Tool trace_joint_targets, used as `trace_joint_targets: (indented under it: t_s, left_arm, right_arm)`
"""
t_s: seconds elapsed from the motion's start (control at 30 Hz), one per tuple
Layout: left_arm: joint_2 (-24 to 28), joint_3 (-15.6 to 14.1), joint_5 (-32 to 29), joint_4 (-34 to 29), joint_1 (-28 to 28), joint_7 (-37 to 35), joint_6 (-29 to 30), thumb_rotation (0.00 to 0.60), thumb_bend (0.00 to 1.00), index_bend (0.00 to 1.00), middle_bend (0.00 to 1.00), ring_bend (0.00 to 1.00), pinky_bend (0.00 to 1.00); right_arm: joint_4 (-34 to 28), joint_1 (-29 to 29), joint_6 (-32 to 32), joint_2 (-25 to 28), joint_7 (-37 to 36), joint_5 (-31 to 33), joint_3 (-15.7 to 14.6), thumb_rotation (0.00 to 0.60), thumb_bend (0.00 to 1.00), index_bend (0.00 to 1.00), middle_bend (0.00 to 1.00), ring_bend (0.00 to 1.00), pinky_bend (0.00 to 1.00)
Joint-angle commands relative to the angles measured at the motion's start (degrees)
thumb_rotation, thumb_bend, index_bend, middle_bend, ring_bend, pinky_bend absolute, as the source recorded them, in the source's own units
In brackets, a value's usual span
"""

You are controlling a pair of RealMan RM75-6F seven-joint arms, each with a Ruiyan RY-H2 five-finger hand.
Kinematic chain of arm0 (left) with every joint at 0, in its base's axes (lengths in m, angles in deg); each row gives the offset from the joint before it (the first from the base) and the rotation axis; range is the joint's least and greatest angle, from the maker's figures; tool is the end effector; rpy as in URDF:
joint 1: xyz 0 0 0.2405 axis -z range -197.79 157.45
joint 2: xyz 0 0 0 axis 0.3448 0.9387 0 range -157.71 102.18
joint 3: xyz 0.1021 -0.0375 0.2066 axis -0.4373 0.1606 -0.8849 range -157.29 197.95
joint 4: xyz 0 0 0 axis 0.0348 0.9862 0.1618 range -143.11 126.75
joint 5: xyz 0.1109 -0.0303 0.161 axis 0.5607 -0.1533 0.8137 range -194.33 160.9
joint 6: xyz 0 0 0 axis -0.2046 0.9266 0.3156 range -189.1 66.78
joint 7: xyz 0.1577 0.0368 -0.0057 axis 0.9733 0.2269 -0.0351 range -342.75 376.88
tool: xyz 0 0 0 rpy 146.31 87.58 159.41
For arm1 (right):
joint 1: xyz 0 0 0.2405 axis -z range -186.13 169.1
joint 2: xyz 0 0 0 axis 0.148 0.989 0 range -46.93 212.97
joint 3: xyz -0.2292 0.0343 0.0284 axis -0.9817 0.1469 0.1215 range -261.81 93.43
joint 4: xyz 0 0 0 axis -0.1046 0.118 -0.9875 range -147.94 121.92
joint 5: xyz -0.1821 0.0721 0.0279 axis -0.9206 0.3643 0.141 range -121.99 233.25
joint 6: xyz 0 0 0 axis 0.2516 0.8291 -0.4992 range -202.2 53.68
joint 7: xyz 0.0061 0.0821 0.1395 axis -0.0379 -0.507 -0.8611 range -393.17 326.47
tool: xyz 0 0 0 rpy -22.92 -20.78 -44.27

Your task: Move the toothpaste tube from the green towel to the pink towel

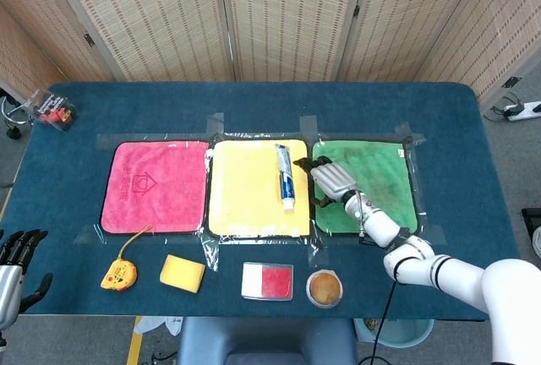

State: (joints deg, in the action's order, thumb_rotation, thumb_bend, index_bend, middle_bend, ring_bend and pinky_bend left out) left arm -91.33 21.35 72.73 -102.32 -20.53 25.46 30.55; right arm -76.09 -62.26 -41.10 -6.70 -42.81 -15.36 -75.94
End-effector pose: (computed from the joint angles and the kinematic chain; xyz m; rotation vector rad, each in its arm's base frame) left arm -0.2834 0.1636 0.1691 -1.3764 -0.7796 -0.8233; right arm -0.1436 -0.4050 -0.0267 2.0096 -1.1472 0.7927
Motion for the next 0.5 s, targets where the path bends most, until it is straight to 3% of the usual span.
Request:
trace_joint_targets:
  t_s: [0.03, 0.37, 0.5]
  left_arm:
    - [0.02, -0.03, -0.05, 0.01, -0.04, 0.00, -0.01, 0.600, 0.38, 0.19, 0.20, 0.15, 0.01]
    - [-0.06, -0.10, -0.43, 0.71, -0.35, -0.79, 0.05, 0.600, 0.38, 0.20, 0.20, 0.15, 0.01]
    - [-0.14, -0.13, -0.42, 1.01, -0.31, -1.02, -0.08, 0.600, 0.38, 0.20, 0.20, 0.15, 0.01]
  right_arm:
    - [1.12, -1.19, -1.87, -1.14, 0.84, 1.38, 0.67, 0.600, 0.38, 0.00, 0.12, 0.15, 0.08]
    - [2.37, -2.30, -2.69, -1.85, 5.73, 3.33, 0.81, 0.600, 0.38, 0.00, 0.18, 0.14, 0.08]
    - [2.67, -2.51, -2.54, -2.01, 8.21, 3.81, 0.39, 0.600, 0.38, 0.11, 0.18, 0.13, 0.08]
